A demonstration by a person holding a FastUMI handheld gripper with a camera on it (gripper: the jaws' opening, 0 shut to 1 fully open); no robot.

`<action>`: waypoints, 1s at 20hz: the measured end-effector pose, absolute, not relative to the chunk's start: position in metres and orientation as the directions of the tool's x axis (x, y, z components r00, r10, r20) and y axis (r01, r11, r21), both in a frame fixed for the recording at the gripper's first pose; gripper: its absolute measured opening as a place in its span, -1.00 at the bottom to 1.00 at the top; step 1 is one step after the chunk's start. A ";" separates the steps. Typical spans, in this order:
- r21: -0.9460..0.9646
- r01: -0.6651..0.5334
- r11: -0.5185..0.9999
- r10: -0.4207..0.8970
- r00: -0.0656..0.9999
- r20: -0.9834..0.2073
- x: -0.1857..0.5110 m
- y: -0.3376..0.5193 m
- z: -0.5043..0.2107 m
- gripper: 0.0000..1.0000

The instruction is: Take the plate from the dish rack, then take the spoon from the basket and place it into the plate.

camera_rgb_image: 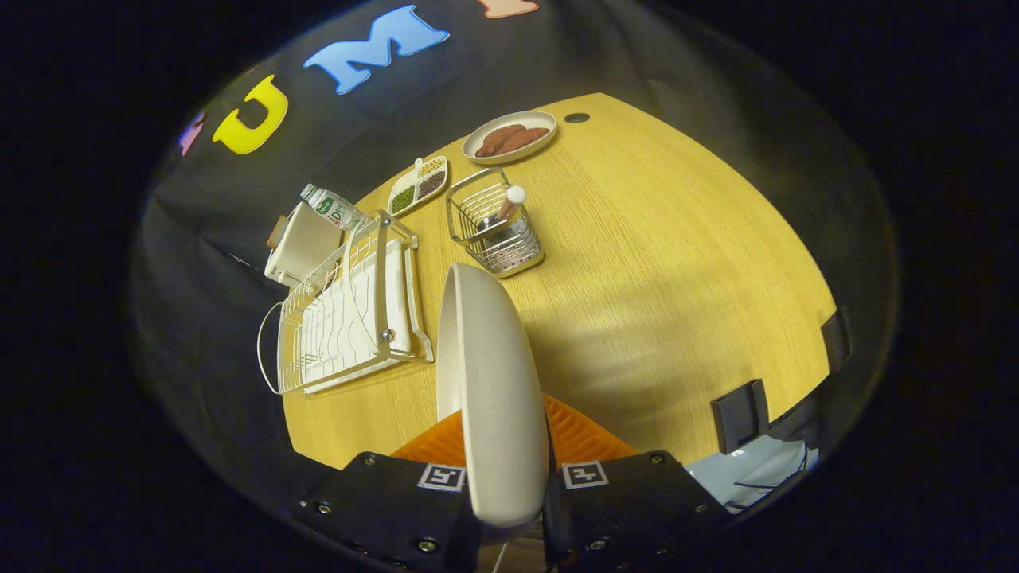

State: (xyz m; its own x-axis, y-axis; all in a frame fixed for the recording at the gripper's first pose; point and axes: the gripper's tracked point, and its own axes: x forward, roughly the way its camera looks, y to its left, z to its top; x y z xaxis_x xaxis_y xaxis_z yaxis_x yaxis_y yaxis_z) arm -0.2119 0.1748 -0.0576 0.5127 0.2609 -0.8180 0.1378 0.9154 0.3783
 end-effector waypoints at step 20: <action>0.392 -0.053 0.918 0.285 0.777 -0.562 -0.183 0.101 -0.041 0.42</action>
